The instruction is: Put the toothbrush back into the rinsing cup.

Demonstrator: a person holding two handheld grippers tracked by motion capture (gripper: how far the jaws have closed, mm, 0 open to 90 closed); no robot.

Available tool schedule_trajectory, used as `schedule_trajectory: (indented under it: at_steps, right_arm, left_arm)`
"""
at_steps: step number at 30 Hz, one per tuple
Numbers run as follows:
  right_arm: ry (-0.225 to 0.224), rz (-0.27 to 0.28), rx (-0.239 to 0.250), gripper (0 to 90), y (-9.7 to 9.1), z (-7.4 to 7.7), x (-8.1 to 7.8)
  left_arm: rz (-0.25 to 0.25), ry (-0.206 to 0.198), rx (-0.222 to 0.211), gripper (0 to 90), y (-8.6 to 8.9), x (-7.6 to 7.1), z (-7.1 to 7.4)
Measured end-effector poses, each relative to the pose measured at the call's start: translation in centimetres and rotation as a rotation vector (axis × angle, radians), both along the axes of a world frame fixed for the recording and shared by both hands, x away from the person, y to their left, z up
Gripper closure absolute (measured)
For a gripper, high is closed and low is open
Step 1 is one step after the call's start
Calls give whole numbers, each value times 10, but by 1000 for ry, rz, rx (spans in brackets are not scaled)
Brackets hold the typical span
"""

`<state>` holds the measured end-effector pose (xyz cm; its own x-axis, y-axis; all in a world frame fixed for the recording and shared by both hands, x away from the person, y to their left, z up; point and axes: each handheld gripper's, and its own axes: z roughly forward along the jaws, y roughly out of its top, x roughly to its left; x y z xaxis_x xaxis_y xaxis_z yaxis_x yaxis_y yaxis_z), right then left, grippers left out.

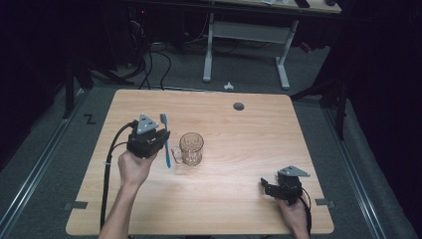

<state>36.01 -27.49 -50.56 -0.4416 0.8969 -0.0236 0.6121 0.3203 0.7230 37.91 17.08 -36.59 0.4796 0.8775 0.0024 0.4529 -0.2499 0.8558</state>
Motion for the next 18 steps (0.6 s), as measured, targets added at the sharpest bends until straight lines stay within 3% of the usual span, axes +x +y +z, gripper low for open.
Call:
schedule_trajectory:
  at_steps: [18]
  right_arm:
    - [-1,1,-1,255,0,0,0]
  left_arm:
    - [26,-63,-77,809,6,5,5]
